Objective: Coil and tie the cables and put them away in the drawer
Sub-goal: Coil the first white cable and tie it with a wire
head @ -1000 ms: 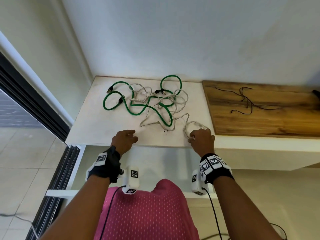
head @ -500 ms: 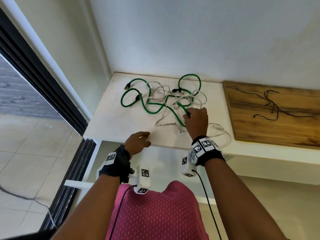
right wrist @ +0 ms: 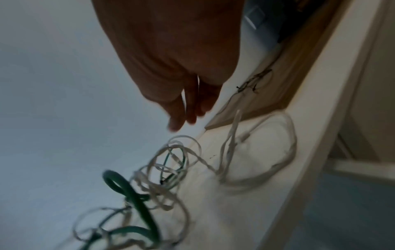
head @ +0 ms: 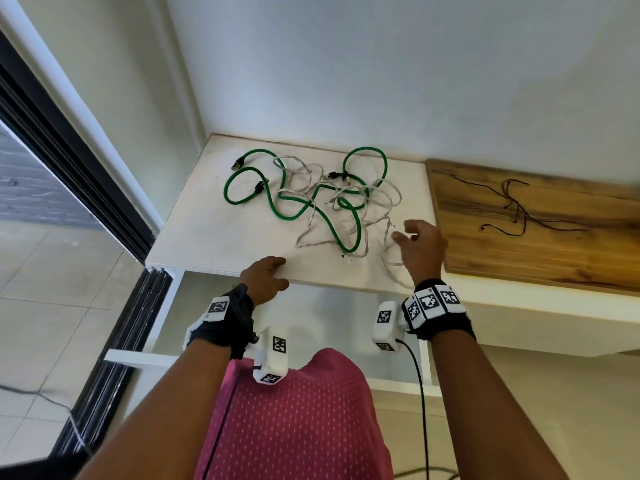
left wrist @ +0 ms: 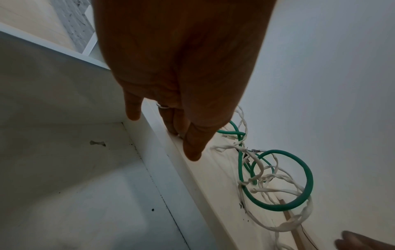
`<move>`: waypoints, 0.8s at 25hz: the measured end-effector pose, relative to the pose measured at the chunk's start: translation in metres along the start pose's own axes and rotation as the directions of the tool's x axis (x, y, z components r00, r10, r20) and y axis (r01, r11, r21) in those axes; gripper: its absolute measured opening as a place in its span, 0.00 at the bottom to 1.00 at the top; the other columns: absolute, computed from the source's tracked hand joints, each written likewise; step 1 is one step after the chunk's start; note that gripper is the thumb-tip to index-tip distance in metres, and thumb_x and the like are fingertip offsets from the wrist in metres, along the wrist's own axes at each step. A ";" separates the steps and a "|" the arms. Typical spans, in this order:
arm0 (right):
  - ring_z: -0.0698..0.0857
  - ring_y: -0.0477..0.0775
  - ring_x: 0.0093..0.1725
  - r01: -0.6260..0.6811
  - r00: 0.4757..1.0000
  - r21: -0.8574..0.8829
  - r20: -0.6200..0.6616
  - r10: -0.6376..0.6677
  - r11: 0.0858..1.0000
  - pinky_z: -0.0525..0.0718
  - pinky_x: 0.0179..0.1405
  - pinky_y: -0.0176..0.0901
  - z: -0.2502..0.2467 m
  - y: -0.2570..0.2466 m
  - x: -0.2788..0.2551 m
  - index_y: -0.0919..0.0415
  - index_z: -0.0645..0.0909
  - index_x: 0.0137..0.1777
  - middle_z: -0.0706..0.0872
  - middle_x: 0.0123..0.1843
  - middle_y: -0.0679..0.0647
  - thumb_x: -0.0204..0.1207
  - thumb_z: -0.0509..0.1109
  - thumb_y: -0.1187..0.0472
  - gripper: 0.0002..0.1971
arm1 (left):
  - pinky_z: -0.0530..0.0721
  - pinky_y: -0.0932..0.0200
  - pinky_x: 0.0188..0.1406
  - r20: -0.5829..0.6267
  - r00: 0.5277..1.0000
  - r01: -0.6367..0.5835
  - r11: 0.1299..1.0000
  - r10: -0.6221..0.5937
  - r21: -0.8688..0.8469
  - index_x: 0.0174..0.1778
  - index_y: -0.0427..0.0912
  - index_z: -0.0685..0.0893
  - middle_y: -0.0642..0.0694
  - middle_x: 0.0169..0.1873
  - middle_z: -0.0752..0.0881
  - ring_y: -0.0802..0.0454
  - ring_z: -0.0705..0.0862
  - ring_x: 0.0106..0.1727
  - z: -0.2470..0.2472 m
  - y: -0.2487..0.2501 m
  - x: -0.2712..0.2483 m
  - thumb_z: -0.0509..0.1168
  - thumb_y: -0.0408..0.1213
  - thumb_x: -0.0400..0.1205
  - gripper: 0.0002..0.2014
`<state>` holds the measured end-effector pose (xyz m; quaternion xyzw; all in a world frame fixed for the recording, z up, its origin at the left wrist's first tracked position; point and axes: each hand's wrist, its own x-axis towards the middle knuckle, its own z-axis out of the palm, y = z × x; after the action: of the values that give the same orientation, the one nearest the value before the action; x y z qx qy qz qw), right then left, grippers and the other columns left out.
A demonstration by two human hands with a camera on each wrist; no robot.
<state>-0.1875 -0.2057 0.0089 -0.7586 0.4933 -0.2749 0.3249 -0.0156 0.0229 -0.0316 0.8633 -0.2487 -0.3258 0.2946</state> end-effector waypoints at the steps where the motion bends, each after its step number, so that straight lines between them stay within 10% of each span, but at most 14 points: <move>1: 0.79 0.65 0.65 0.040 0.981 -0.173 0.192 -0.007 0.984 0.77 0.63 0.55 0.003 0.003 0.001 0.60 0.78 0.69 0.85 0.62 0.59 0.70 0.79 0.56 0.27 | 0.72 0.58 0.69 0.002 1.000 0.000 1.000 0.000 0.003 0.73 0.48 0.76 0.45 0.71 0.79 0.48 0.77 0.71 0.000 0.001 -0.001 0.71 0.35 0.77 0.26; 3: 0.74 0.65 0.70 0.235 0.883 -0.569 0.464 0.071 0.788 0.72 0.67 0.58 0.011 0.005 -0.004 0.57 0.72 0.72 0.80 0.67 0.59 0.67 0.80 0.50 0.34 | 0.70 0.58 0.70 0.012 1.000 0.000 1.000 0.000 0.006 0.74 0.48 0.75 0.45 0.72 0.78 0.48 0.76 0.72 0.000 0.003 -0.002 0.70 0.35 0.78 0.27; 6: 0.81 0.64 0.62 0.283 0.917 -0.691 0.398 0.023 0.665 0.79 0.57 0.50 0.019 0.013 -0.012 0.64 0.79 0.62 0.83 0.61 0.63 0.73 0.75 0.60 0.18 | 0.69 0.59 0.70 0.026 1.000 0.002 1.000 -0.002 0.006 0.74 0.47 0.74 0.44 0.72 0.78 0.48 0.76 0.73 -0.002 0.006 -0.004 0.70 0.36 0.78 0.27; 12: 0.82 0.67 0.63 -0.049 0.999 -0.176 0.013 0.052 0.983 0.79 0.65 0.56 -0.017 0.002 -0.001 0.67 0.84 0.60 0.86 0.59 0.68 0.76 0.64 0.70 0.14 | 0.77 0.56 0.63 -0.148 0.988 0.019 0.989 -0.041 -0.145 0.61 0.42 0.86 0.39 0.58 0.87 0.43 0.83 0.62 -0.010 0.024 -0.012 0.70 0.37 0.78 0.15; 17: 0.82 0.51 0.49 -0.023 0.995 0.223 -0.087 0.043 0.974 0.79 0.38 0.25 -0.086 -0.050 -0.005 0.64 0.86 0.53 0.87 0.51 0.58 0.80 0.61 0.73 0.13 | 0.77 0.64 0.47 -0.331 0.937 -0.216 0.930 0.112 -0.297 0.54 0.42 0.89 0.43 0.44 0.89 0.51 0.85 0.47 -0.014 0.086 -0.047 0.71 0.40 0.78 0.10; 20: 0.78 0.49 0.42 -0.027 0.998 0.443 -0.042 0.051 0.896 0.78 0.39 0.32 -0.101 -0.066 -0.021 0.57 0.85 0.44 0.84 0.44 0.56 0.81 0.59 0.73 0.16 | 0.78 0.63 0.47 -0.228 0.962 -0.222 0.923 0.153 -0.316 0.64 0.45 0.83 0.43 0.49 0.87 0.46 0.84 0.49 0.004 0.122 -0.049 0.72 0.48 0.78 0.20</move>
<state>-0.2320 -0.1884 0.1211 -0.6475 0.4412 -0.3931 0.4812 -0.0799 -0.0345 0.0682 0.8001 -0.2400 -0.2459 0.4917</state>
